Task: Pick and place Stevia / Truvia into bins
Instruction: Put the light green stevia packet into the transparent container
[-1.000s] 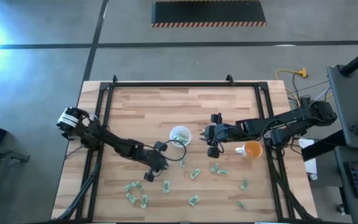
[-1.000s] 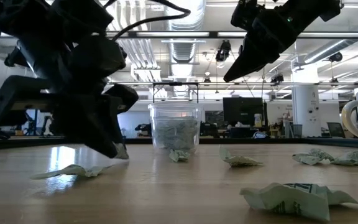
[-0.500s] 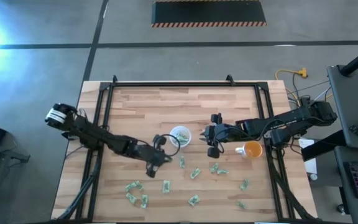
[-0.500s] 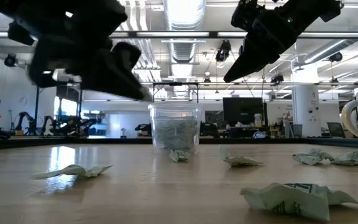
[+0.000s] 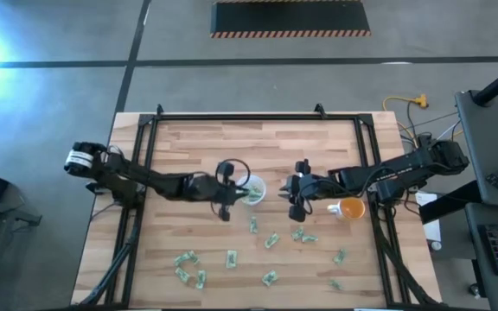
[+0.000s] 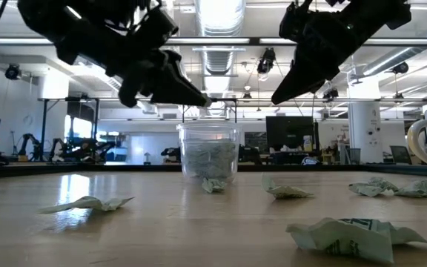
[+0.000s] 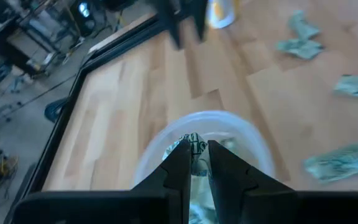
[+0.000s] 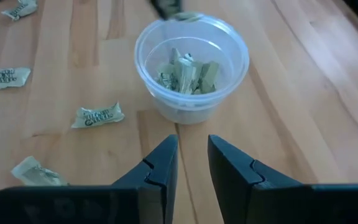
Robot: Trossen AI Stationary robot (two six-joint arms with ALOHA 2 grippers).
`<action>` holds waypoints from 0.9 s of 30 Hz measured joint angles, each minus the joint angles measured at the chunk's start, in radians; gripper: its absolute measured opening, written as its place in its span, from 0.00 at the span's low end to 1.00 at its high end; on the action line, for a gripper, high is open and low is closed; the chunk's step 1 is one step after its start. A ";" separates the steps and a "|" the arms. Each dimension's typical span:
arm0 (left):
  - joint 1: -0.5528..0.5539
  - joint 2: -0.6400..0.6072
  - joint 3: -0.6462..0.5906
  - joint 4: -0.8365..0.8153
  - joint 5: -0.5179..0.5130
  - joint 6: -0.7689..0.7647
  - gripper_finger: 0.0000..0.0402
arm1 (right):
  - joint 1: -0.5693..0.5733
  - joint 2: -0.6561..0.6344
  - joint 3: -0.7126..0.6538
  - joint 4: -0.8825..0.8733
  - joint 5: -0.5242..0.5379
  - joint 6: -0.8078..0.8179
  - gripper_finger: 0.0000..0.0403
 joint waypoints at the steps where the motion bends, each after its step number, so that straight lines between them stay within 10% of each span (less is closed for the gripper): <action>1: 0.013 0.000 0.000 0.000 0.011 -0.002 0.07 | 0.005 0.000 -0.003 0.002 0.000 0.009 0.20; 27: 0.053 -0.048 0.007 -0.053 0.047 -0.005 0.45 | 0.145 0.127 -0.010 0.047 -0.007 0.202 0.20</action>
